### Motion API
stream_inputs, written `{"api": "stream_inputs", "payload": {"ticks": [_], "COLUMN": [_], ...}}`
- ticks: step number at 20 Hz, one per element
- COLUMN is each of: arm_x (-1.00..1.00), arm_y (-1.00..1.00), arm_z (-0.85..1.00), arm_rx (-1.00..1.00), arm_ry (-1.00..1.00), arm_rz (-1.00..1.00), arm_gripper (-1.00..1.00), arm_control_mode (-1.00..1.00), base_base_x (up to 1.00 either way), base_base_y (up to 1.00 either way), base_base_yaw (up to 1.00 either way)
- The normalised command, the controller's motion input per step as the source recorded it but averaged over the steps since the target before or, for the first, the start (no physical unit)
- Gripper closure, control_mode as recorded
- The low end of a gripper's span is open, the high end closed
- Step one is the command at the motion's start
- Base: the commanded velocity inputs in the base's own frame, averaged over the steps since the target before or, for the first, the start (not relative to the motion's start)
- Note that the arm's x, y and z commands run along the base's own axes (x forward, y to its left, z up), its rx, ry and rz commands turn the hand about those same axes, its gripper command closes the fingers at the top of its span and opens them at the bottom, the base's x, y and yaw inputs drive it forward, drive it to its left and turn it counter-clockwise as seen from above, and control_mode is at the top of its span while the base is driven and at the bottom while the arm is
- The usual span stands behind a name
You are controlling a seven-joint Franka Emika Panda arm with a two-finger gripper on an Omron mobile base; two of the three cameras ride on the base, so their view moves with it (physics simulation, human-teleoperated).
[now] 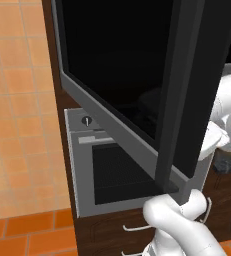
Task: Open the microwave, place the bowl with waffle inside the microwave, then close the microwave door and turn it on.
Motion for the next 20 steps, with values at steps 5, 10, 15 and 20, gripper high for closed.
{"api": "stream_inputs", "payload": {"ticks": [5, 10, 15, 20], "arm_x": [-0.16, -0.01, -0.23, -0.07], "arm_y": [-0.82, -1.0, -1.0, -1.0], "arm_z": [0.0, -0.01, -0.05, -0.18], "arm_rx": [0.07, 0.09, 0.22, 0.21], "arm_ry": [0.05, 0.09, 0.21, 0.2], "arm_rz": [-0.3, -0.53, -0.53, -0.52], "arm_gripper": [-1.0, -1.0, -1.0, -1.0], "arm_control_mode": [-1.0, -1.0, -1.0, -1.0], "base_base_x": [0.0, 0.0, 0.0, 0.0], "base_base_y": [0.0, 0.0, 0.0, 0.0], "base_base_yaw": [0.0, 0.0, 0.0, 0.0]}}
